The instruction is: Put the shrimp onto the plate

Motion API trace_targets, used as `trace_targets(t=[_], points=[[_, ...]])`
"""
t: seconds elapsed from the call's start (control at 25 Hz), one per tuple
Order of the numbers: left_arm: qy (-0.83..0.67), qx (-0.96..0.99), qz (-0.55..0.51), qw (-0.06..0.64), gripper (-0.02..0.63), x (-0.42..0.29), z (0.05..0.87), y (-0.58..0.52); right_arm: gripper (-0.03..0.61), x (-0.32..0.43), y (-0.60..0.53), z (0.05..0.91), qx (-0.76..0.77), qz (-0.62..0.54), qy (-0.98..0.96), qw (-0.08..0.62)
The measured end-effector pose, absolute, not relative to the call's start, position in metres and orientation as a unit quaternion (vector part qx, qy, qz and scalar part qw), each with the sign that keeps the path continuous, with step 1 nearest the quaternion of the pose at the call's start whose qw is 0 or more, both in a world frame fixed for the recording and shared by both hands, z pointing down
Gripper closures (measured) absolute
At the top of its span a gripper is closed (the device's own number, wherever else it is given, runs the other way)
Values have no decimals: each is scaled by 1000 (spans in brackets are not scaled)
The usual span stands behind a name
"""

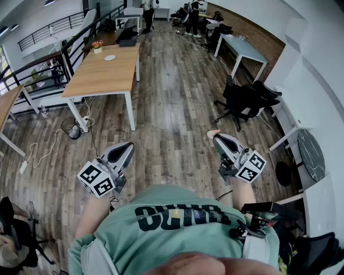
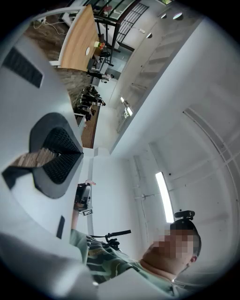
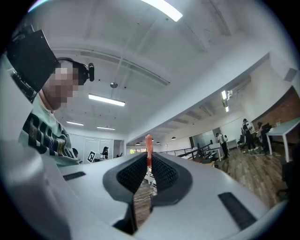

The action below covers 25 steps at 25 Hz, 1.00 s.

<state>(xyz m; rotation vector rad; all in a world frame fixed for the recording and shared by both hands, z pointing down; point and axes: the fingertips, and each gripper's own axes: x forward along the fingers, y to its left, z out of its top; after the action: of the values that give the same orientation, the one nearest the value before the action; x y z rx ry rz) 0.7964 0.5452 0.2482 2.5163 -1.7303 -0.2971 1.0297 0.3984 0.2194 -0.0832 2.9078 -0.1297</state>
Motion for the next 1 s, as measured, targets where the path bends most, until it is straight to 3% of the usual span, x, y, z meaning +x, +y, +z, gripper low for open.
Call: trace_targets(t=[0.6, 1.0], points=[[-566, 817, -109, 39, 609, 782, 248, 560, 545, 1017, 407, 210, -12, -72, 990, 123], [-572, 810, -119, 38, 609, 729, 245, 597, 543, 967, 438, 198, -6, -73, 989, 125]])
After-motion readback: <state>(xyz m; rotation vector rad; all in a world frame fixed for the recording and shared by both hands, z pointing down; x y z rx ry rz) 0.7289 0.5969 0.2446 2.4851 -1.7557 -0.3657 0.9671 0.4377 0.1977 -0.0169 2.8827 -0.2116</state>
